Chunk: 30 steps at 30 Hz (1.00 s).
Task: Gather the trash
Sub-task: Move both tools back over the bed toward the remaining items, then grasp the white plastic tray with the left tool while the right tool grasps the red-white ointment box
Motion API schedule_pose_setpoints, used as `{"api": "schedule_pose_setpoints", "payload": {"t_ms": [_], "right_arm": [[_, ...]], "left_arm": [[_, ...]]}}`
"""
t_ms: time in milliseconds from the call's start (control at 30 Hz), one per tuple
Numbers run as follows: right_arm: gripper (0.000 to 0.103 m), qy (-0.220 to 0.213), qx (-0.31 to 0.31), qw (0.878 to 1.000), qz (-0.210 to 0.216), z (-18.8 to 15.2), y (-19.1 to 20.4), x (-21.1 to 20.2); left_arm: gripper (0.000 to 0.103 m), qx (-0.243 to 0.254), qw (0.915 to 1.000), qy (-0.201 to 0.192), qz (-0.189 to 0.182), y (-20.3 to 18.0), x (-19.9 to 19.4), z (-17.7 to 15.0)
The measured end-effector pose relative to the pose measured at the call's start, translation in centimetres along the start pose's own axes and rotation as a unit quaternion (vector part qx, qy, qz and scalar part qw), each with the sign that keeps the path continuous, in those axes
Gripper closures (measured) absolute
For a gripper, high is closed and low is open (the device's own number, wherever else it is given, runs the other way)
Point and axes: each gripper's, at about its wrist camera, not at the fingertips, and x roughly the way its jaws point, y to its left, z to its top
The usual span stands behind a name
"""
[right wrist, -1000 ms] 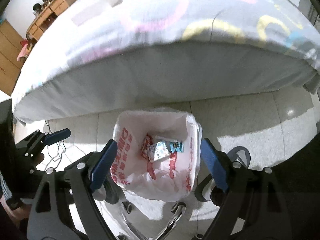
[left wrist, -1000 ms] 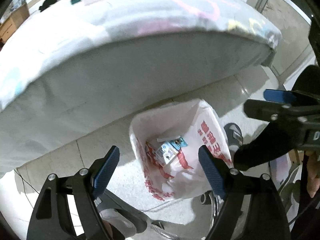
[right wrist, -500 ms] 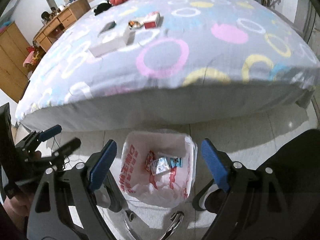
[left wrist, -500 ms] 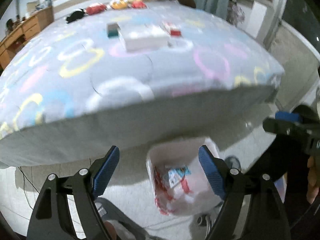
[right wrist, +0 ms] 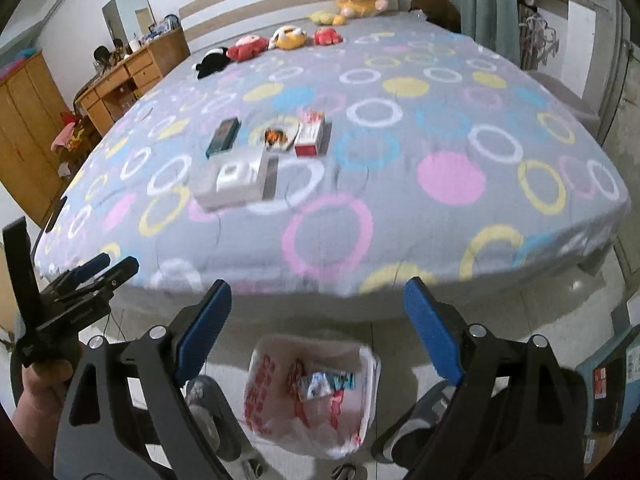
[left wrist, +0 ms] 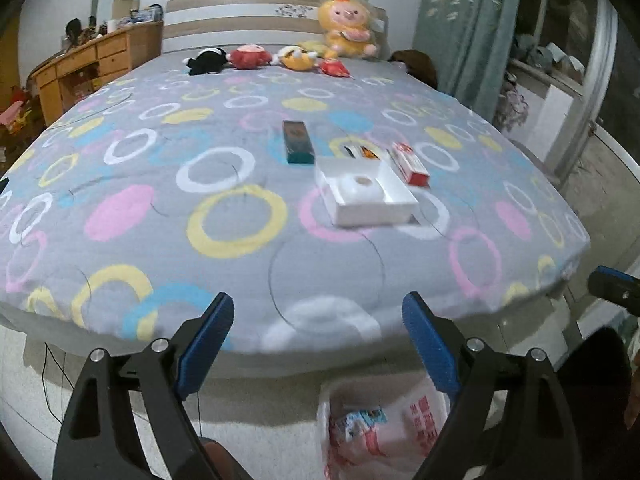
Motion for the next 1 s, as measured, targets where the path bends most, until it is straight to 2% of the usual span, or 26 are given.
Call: {"api": "schedule_pose_setpoints", "payload": {"t_ms": [333, 433, 567, 767, 1000], "right_arm": [[0.016, -0.024, -0.011, 1.000, -0.008, 5.2, 0.6, 0.6], [0.015, -0.026, -0.019, 0.999, -0.017, 7.1, 1.0, 1.2], [0.015, -0.027, -0.029, 0.999, -0.024, 9.7, 1.3, 2.6], [0.015, -0.024, -0.039, 0.999, -0.027, 13.1, 1.4, 5.4], [0.015, -0.011, -0.043, 0.999, -0.031, 15.7, 1.4, 9.1]], "left_arm": [[0.017, -0.002, 0.9999, -0.012, 0.001, 0.0, 1.6, 4.4], [0.014, 0.006, 0.9998, -0.010, 0.014, -0.6, 2.9, 6.0], [0.014, 0.024, 0.9994, 0.000, 0.026, -1.6, 5.2, 8.0], [0.014, 0.033, 0.9993, 0.009, 0.018, -2.6, 7.9, 10.3], [0.012, -0.001, 0.9986, 0.053, 0.007, -3.3, 10.0, 11.3]]}}
